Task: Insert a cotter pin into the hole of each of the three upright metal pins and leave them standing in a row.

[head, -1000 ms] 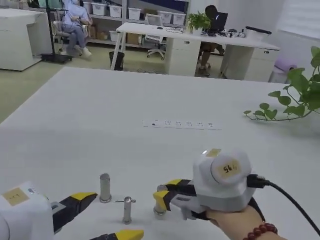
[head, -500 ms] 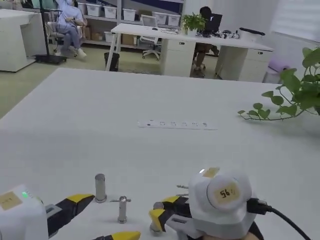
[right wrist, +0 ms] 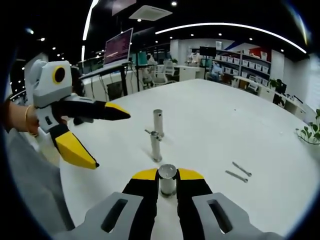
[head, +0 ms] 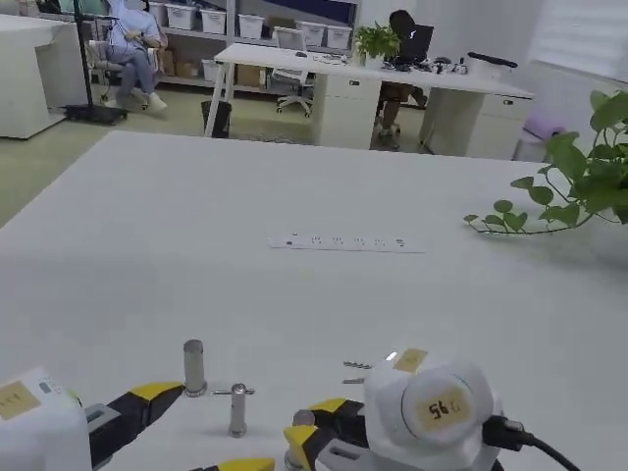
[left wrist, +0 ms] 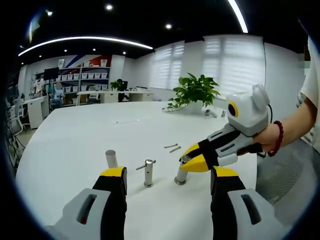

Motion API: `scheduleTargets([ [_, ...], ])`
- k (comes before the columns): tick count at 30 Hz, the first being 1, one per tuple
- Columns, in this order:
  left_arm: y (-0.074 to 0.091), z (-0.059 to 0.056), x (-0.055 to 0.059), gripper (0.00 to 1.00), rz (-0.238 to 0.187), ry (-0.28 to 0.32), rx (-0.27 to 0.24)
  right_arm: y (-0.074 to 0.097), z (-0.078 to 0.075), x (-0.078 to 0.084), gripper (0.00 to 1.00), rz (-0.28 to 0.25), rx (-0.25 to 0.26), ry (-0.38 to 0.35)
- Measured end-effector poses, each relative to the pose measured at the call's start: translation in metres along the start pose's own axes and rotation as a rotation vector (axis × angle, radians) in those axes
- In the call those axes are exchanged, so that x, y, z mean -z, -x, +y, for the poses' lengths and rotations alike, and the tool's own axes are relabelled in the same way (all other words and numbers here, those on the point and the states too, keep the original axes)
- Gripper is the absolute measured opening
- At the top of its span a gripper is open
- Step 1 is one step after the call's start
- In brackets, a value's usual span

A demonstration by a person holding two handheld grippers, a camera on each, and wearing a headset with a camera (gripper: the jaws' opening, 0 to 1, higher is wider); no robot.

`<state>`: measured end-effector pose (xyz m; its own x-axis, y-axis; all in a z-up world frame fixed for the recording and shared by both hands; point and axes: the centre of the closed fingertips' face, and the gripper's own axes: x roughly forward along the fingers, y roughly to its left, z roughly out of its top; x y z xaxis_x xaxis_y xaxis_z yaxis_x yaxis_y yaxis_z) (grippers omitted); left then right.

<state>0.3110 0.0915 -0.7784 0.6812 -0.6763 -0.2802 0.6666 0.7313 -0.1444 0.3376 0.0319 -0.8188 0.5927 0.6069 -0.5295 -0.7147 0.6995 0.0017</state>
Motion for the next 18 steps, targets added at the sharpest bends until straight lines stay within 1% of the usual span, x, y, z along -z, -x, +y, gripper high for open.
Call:
scheduleTargets([
  [5,-0.0001,-0.0005,0.0001,0.67,0.002,-0.002,0.003,-0.0004,0.0008,0.0,0.15,0.0,-0.009,-0.01],
  [6,0.0,-0.0005,0.0,0.68,0.001,-0.002,0.003,-0.0002,0.001,0.0003,0.16,0.003,-0.012,-0.023],
  [7,0.0,-0.0008,0.0,0.68,0.001,-0.002,0.004,-0.0001,0.0026,-0.0001,0.17,-0.001,-0.026,-0.034],
  [9,0.0002,-0.0013,0.0001,0.68,0.002,-0.002,0.005,0.0,0.0032,-0.0004,0.21,-0.003,-0.033,-0.039],
  [10,0.0004,-0.0015,0.0001,0.68,0.002,-0.003,0.006,0.0001,0.0038,-0.0005,0.22,-0.001,-0.036,-0.033],
  [11,0.0005,-0.0015,0.0,0.68,0.002,-0.003,0.006,0.0006,0.0058,0.0001,0.23,0.005,-0.051,-0.02],
  [15,0.0013,-0.0016,-0.0007,0.68,0.0,-0.004,0.004,0.0033,0.0091,-0.0004,0.26,0.004,-0.077,-0.012],
  [18,0.0021,-0.0014,-0.0014,0.69,-0.001,-0.005,0.003,0.007,0.0087,-0.0027,0.29,0.0,-0.093,-0.01],
])
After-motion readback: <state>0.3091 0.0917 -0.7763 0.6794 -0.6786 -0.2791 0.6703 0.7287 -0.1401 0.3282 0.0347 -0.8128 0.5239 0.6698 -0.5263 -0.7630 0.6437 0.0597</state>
